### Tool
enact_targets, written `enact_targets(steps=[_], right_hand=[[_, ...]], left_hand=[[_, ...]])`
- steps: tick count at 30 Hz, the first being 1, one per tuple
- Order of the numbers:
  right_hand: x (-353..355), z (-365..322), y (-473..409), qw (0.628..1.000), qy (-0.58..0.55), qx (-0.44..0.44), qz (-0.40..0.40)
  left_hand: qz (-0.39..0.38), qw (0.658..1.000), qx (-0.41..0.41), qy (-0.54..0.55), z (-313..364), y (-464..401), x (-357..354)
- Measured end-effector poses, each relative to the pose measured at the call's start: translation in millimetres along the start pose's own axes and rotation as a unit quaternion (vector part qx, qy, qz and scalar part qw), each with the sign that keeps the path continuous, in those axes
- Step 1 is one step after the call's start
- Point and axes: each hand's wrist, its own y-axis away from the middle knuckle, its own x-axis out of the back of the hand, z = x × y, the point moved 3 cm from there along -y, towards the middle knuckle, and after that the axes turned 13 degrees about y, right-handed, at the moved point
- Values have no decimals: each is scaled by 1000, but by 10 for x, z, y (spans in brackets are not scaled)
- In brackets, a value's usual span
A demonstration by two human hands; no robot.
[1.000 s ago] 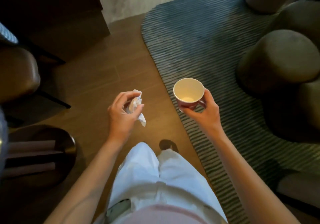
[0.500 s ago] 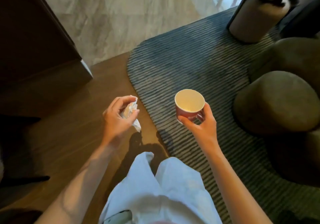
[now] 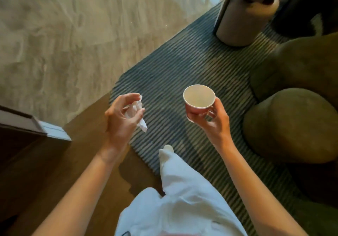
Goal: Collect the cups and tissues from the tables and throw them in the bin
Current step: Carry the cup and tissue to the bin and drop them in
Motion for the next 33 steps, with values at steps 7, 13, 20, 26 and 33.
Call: enact_targets(steps=[7,13,20,26,33], right_hand=[[-73,-233,-1740,1000,7,-11,-5],[-370,-136,-3146,1000,13,-20,7],[-547,-103,-4843,996,24,-71,48],[-567,4,-6132,991,12,-110,72],[-360,309,-8068,986,-19,-134,99]], left_hand=[[-10,999,41,-15,-223,-1616,-415],[-42,998,36,-9,-607,-3055,-772],[-89,996,2,-11,-810,-4943,-1130],[-144,989,-18,-11,-1008,-6390,-1644],[-173,984,-35,-6,-1354,-8264,-2595]])
